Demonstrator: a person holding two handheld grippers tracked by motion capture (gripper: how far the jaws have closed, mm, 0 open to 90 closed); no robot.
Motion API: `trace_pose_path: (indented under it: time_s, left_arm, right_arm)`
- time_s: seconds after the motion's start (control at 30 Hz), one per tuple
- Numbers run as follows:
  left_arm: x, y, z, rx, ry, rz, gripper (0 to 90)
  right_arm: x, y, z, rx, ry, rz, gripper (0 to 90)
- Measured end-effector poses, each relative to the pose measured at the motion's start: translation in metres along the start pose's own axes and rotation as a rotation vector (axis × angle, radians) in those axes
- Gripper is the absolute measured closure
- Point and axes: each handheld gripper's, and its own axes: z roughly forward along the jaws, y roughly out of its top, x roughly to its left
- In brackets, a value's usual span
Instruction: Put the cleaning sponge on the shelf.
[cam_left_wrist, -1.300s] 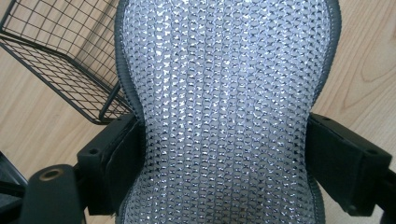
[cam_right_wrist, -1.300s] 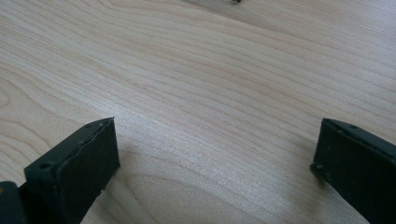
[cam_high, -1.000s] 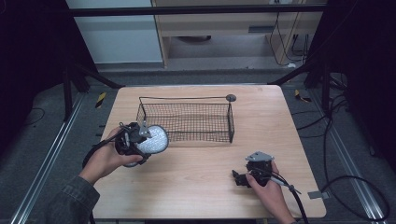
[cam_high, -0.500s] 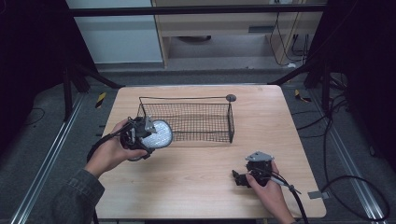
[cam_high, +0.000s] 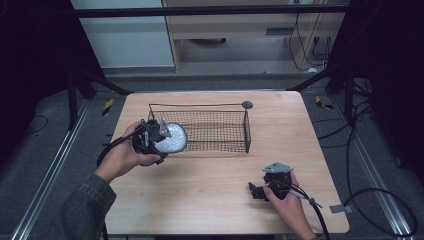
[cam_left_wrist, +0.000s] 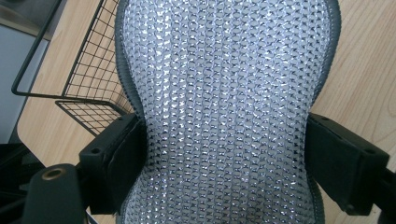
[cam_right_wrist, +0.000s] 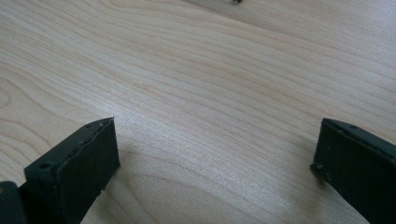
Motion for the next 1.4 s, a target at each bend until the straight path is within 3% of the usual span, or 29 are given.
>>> trace_pose_path:
  time_s: [0.57, 0.97, 1.4]
  left_arm:
    - [0.022, 0.014, 0.010, -0.010, 0.019, 0.023, 15.5]
    - [0.041, 0.033, 0.010, -0.021, 0.063, 0.053, 15.4]
    - [0.047, 0.043, 0.023, -0.033, 0.088, 0.083, 15.1]
  right_arm:
    - [0.000, 0.001, 0.000, 0.004, 0.004, 0.002, 0.4]
    - [0.000, 0.001, 0.000, 0.004, 0.003, -0.005, 0.4]
    - [0.000, 0.001, 0.000, 0.005, 0.003, -0.003, 0.4]
